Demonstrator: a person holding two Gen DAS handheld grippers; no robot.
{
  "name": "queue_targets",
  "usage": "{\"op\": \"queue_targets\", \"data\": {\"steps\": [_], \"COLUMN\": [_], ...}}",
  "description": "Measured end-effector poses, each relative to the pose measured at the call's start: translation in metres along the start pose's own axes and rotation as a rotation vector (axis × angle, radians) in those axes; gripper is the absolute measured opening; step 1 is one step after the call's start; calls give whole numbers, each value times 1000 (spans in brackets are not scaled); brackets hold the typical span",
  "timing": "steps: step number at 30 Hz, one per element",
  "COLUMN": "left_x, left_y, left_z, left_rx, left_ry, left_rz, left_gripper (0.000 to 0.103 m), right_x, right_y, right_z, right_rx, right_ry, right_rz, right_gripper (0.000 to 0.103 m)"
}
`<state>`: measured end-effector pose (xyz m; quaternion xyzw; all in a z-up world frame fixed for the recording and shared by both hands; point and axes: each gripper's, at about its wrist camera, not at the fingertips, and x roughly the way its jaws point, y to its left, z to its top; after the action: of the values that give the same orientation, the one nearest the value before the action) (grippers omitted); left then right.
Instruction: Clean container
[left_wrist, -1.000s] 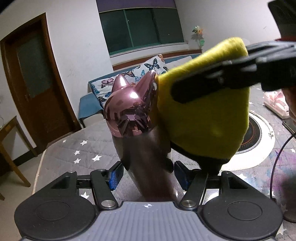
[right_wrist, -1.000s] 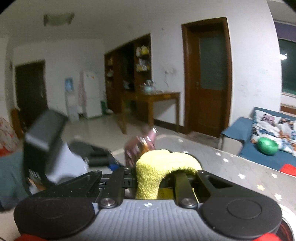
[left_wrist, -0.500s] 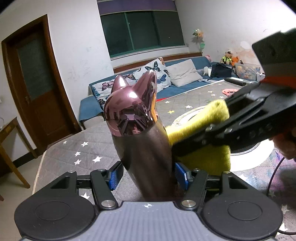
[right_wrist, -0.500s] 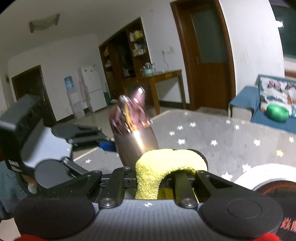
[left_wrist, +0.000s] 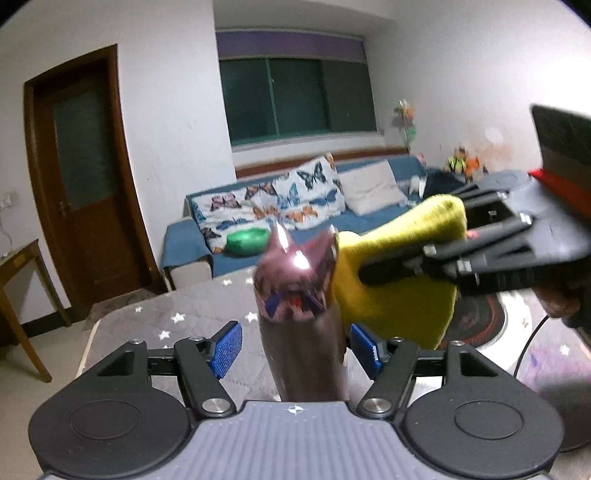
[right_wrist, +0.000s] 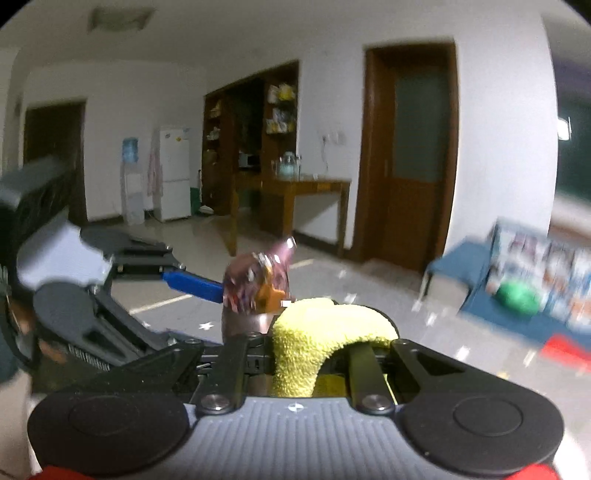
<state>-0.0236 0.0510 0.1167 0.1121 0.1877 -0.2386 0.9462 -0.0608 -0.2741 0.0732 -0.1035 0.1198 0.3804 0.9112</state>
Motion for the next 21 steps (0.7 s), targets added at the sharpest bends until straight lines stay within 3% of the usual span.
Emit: {"op": "queue_targets", "data": {"steps": [4,10,21], "left_x": [-5,1,11], "left_y": [7,7,5], "left_z": [8,13,16], "left_rx": [-33,-45,-96], "left_ry": [-37,-41,-49], "left_rz": [-10,-15,25], "left_gripper": [68,68,67], "right_x": [-4,5,44], "right_y": [26,68,75], "right_z": [0,-19,-55], "right_rx": [-167,-302,-203], "right_ry": [8,72,192], "right_rz": [-23,-5,58], "right_gripper": [13,13,14]}}
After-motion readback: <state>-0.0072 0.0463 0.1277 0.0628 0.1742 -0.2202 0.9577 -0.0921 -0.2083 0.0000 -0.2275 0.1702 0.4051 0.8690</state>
